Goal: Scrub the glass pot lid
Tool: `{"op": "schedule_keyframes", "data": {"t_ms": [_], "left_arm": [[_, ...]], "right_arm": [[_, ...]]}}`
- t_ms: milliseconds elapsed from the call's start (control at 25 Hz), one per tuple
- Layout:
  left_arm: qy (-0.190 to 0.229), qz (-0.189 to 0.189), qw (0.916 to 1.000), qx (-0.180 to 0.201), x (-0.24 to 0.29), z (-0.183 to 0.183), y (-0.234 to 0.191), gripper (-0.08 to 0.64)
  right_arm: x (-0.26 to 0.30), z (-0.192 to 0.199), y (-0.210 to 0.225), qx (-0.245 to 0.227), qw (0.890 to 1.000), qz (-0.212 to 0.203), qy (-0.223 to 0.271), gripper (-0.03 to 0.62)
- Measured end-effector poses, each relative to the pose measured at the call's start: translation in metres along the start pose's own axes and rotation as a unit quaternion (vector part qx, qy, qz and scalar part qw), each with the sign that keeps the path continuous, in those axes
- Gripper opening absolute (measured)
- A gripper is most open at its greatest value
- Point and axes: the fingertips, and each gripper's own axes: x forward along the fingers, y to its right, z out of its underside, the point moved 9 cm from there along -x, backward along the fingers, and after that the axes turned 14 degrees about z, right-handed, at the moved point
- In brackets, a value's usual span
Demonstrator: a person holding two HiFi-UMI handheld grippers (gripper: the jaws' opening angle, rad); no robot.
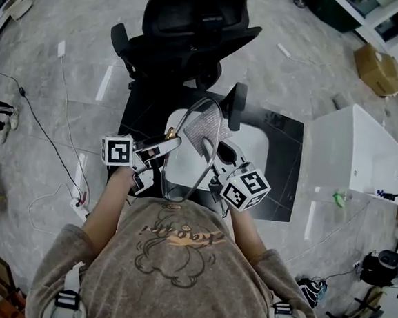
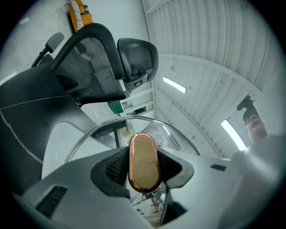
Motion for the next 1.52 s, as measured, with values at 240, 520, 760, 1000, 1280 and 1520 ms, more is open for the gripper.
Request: {"op": "schedule_keyframes", "data": {"t_ms": [240,520,760,1000,1280,1520], "left_arm": [[-0.023,0.024,0.9994,-0.007,0.010,0.002,0.005,0.178],[0.014,0.074,0.9960,-0.047,0.018,-0.001,0.010,0.178],[0.035,0.085,0.9947,-0.045,0.018,-0.005,0.012,0.178],[0.066,0.073,0.9936,-0.057,0.012,-0.003,0.006,0.178],[0.097,0.061,0.9914,-0.064,0.003,-0.005,-0.001,0.178],[0.113,0.051,0.9903,-0.063,-0.002,-0.010,-0.004,0.178]], "right_arm": [[0.021,0.010,0.017,-0.021,0.999,0.027,-0.030,0.083],[0.042,0.025,0.026,-0.060,0.996,0.031,-0.065,0.083],[0.050,0.046,0.020,-0.067,0.992,0.016,-0.105,0.083],[0.045,0.069,0.002,-0.066,0.988,-0.023,-0.141,0.083],[0.027,0.079,-0.018,-0.059,0.978,-0.090,-0.180,0.083],[0.004,0.070,-0.036,-0.046,0.970,-0.143,-0.192,0.083]]}}
